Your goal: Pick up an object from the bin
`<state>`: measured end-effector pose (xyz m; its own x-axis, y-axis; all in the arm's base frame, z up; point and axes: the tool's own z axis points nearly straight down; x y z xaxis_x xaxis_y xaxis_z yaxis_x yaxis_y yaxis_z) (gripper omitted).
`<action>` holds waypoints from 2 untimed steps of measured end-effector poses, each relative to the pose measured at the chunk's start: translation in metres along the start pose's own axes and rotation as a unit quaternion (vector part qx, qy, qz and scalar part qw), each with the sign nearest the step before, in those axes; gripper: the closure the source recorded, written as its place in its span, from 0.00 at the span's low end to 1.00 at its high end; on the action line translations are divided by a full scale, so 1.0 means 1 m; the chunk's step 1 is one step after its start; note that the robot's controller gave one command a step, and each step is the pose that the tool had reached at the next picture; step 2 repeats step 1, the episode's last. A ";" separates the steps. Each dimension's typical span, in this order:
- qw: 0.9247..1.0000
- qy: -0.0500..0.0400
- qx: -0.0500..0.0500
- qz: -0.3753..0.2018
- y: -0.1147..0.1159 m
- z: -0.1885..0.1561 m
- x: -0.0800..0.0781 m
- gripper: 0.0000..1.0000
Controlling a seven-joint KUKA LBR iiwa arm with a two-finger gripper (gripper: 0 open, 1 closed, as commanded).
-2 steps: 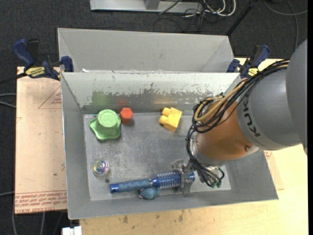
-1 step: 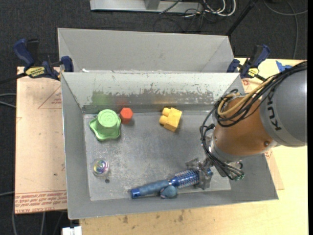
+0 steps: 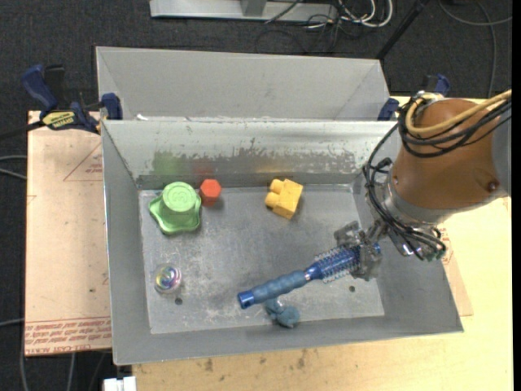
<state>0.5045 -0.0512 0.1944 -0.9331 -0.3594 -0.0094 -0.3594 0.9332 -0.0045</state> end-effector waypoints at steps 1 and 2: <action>0.988 0.002 -0.001 -0.157 -0.026 -0.056 0.001 1.00; 0.988 0.002 -0.001 -0.157 -0.026 -0.056 0.001 1.00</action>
Offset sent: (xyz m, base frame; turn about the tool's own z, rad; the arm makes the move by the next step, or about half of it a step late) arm 0.0063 -0.0238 0.0554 -0.3192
